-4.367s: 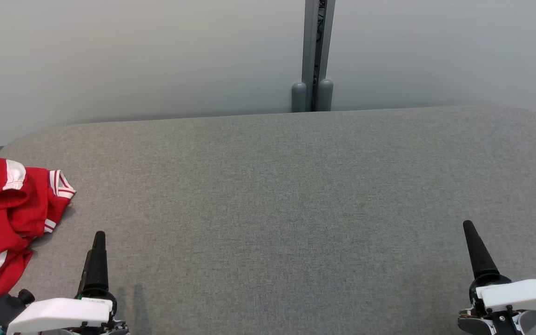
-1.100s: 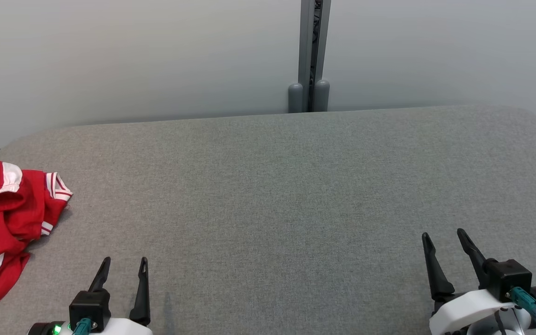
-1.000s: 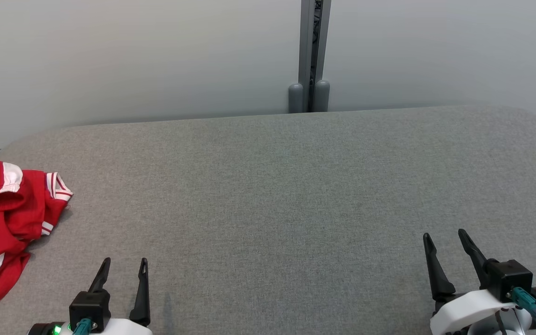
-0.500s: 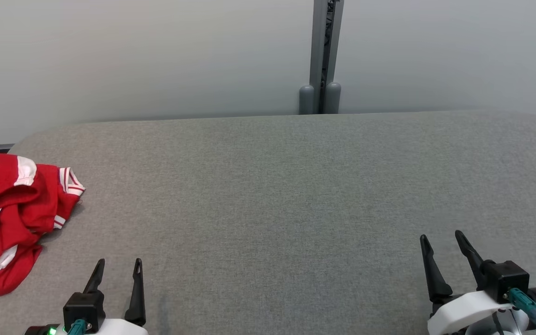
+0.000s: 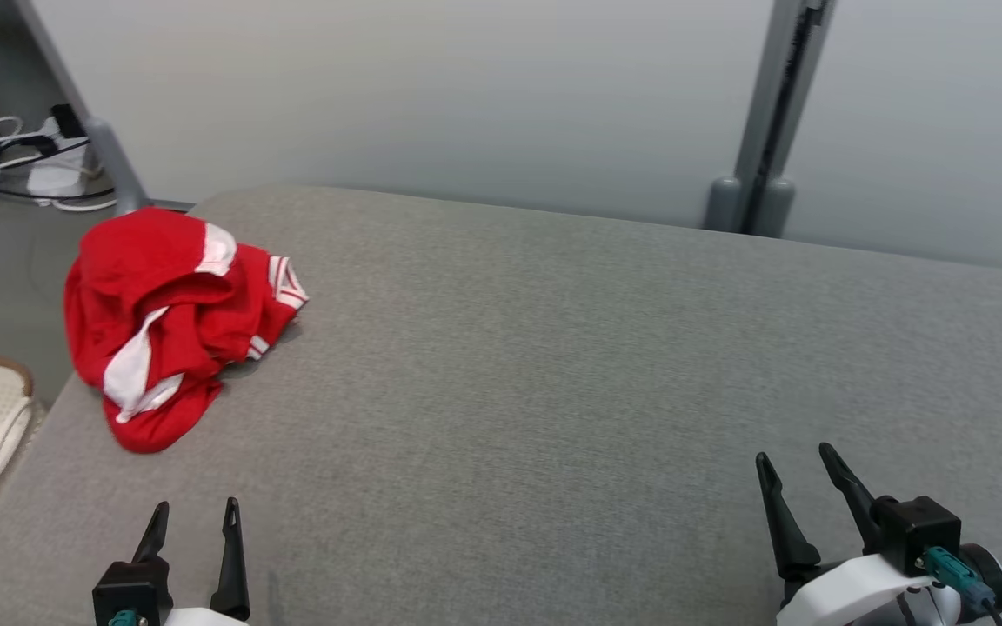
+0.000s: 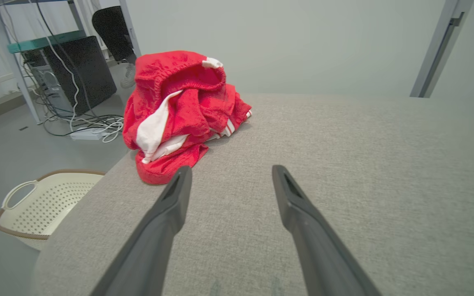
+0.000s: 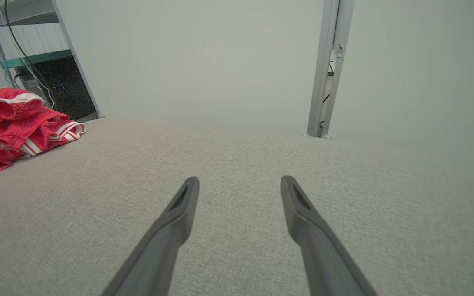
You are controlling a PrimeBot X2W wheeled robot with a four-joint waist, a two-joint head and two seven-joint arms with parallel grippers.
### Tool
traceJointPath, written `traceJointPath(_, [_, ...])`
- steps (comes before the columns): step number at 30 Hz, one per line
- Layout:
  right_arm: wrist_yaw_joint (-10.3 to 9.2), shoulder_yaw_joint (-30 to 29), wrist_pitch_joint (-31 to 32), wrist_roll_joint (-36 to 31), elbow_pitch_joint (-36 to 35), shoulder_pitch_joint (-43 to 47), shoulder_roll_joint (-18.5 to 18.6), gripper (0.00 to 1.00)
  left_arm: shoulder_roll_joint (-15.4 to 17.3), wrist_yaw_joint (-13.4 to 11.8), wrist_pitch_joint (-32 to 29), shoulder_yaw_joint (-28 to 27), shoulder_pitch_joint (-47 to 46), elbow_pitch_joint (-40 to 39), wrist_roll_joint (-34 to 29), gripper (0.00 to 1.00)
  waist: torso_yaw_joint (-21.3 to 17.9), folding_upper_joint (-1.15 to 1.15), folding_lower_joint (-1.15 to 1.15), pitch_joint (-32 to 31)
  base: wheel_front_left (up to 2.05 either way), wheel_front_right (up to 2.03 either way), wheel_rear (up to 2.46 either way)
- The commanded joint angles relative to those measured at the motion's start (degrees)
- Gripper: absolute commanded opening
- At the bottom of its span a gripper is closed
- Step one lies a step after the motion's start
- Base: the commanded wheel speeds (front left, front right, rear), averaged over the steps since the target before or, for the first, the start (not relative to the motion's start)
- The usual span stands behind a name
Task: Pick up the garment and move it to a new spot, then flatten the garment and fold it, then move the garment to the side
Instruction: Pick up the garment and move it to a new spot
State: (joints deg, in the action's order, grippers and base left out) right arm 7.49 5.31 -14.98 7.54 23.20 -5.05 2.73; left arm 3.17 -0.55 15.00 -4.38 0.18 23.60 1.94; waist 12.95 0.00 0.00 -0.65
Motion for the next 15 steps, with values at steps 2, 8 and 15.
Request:
traceJointPath(2, [0.00, 0.4, -0.3, 0.6, 0.2, 0.2, 0.4, 1.00, 0.4, -0.3, 0.3, -0.7, 0.6, -0.1, -0.1, 1.00, 6.2, 0.00, 0.00, -0.1, 0.00, 0.00, 0.00])
traceJointPath(8, [0.00, 1.1, -0.3, 1.4, 0.5, 0.6, 0.4, 1.00, 0.5, -0.5, 0.3, -1.6, 1.0, 0.1, -0.1, 1.00, 13.4, 0.00, 0.00, -0.2, 0.00, 0.00, 0.00])
traceJointPath(15, [0.00, 3.8, -0.3, 1.3, 1.3, -1.3, 0.4, 1.00, 0.3, -1.5, 0.3, -3.7, 2.2, -1.2, 0.9, 1.00, 16.9, 0.00, 0.00, 1.1, 0.00, 0.00, 0.00])
